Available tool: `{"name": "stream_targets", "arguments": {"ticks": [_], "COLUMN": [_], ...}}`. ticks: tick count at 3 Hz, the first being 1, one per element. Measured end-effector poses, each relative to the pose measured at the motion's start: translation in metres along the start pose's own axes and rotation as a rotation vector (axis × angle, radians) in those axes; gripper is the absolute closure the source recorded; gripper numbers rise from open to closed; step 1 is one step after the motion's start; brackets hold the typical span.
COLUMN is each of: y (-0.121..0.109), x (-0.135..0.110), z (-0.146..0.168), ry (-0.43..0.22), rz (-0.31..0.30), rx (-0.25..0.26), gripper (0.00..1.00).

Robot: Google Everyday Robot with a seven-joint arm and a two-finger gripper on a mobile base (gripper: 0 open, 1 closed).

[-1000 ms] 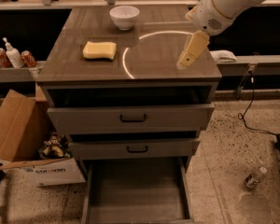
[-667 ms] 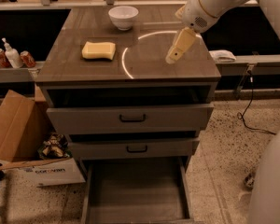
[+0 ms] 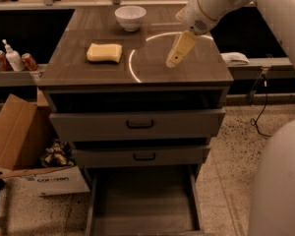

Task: Place sponge into bottom drawer

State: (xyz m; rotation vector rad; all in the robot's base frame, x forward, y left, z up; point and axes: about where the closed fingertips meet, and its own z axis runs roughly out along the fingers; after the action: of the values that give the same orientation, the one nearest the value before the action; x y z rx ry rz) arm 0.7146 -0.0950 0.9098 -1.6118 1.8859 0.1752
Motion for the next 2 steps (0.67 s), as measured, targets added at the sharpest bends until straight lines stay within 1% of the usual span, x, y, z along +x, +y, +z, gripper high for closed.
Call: {"name": "stream_targets", "arguments": {"ticks": [1, 2], "y": [-0.006, -0.009], "x": [-0.032, -0.058], "z": [0.035, 0.062], "ry": [-0.062, -0.120], "rz": [-0.028, 0.002], "rx": [-0.012, -0.017], "gripper": [0.00, 0.00]}}
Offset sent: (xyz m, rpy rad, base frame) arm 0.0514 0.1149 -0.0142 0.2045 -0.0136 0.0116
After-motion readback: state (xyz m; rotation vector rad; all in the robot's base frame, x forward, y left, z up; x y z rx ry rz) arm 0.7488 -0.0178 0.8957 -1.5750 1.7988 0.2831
